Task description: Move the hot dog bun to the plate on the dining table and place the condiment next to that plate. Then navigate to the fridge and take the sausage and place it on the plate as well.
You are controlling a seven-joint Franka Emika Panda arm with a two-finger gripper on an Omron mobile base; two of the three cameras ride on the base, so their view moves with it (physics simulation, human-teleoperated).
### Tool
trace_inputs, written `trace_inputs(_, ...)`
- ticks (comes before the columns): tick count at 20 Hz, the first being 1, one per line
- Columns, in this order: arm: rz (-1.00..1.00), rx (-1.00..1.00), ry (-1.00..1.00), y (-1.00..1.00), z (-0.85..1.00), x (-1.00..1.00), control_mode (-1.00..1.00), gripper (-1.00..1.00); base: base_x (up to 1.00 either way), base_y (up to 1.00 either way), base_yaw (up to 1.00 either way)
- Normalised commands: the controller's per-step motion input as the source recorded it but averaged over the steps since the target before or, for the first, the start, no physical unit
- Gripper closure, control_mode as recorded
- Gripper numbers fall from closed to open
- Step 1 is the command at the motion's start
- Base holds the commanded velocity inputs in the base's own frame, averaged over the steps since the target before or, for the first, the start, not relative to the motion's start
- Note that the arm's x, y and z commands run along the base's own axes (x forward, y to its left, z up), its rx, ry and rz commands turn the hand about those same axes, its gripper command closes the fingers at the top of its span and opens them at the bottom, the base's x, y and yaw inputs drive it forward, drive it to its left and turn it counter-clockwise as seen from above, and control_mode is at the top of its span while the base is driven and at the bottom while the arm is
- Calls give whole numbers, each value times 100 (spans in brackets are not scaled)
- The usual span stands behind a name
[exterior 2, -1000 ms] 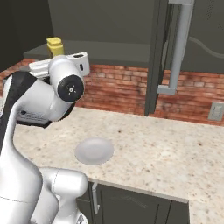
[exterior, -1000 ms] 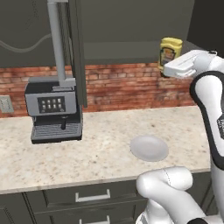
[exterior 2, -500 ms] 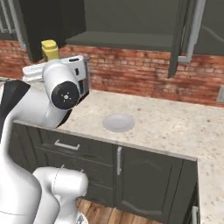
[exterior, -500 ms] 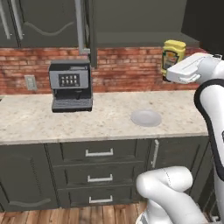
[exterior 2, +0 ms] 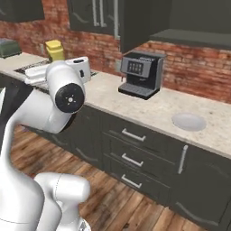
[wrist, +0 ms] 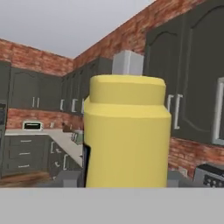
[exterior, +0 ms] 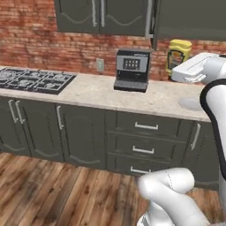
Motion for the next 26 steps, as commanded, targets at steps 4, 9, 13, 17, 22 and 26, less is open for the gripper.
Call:
trace_inputs(4,0,0,0,0,0,0,100,100,-49,84,57)
trace_inputs(9,0,0,0,0,0,0,100,100,-42,82,62)
trace_inputs(13,0,0,0,0,0,0,100,100,-40,81,64)
trace_inputs(17,0,0,0,0,0,0,100,100,-42,81,63)
trace_inputs(22,0,0,0,0,0,0,100,100,-53,78,58)
trace_inputs(26,0,0,0,0,0,0,100,100,-59,82,55)
